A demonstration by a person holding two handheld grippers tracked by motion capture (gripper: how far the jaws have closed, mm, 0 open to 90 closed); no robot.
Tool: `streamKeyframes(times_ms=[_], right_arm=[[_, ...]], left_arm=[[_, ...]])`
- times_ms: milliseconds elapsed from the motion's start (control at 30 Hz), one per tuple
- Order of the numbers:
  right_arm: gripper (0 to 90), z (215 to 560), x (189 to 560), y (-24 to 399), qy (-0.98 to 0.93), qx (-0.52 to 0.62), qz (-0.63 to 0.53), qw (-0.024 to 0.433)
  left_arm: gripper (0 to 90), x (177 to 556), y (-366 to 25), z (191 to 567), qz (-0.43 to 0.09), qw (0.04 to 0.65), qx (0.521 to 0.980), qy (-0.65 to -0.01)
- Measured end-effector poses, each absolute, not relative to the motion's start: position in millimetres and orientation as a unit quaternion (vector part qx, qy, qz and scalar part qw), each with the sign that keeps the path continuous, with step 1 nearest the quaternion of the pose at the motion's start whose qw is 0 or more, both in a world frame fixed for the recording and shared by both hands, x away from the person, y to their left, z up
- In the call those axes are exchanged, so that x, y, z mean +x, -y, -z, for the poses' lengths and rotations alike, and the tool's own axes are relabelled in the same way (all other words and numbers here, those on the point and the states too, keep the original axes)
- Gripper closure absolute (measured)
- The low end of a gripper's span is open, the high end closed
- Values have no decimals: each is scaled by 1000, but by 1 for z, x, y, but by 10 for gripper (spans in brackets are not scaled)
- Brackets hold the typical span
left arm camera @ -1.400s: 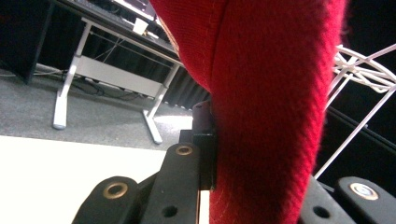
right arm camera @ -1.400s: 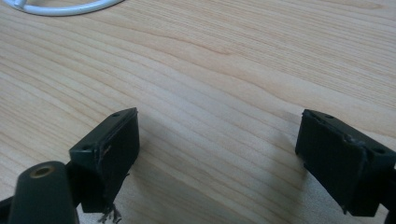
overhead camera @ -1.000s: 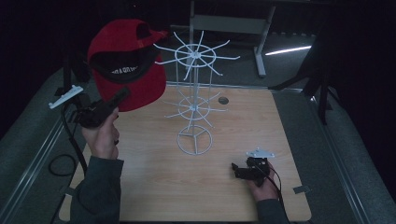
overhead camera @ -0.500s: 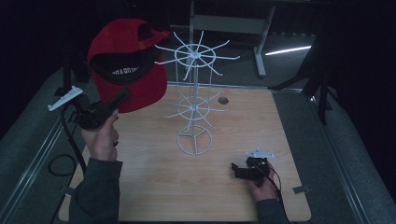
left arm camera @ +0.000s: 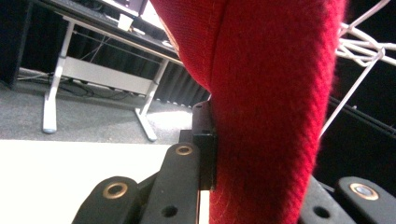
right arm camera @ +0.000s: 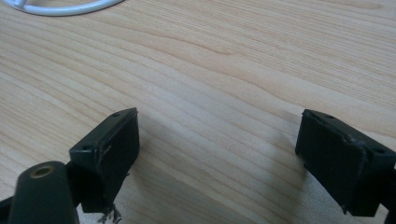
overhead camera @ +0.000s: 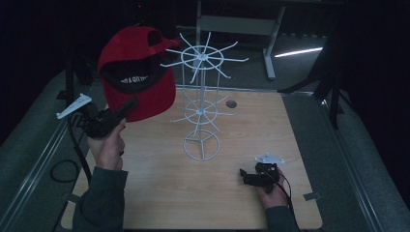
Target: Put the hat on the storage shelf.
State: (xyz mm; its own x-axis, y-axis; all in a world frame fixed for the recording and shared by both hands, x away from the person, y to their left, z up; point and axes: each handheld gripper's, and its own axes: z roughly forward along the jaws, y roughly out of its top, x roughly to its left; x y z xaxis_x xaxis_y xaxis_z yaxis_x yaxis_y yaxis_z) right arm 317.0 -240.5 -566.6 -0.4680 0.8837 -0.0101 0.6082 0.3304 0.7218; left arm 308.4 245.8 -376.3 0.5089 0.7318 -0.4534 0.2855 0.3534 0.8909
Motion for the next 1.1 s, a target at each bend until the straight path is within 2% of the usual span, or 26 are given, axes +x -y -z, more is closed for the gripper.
streamKeyframes(times_ms=[833,967,1100], right_arm=[[134,567,317,240,-788,473,-334,207],[134,567,317,240,-789,473,-334,206],[134,567,317,240,-789,473,-335,206]], left_arm=[[827,307,-230,425,-172,624,598,-474],[583,307,-237,430,-163,626,585,-490],[488,306,-242,427,-171,621,583,-495]])
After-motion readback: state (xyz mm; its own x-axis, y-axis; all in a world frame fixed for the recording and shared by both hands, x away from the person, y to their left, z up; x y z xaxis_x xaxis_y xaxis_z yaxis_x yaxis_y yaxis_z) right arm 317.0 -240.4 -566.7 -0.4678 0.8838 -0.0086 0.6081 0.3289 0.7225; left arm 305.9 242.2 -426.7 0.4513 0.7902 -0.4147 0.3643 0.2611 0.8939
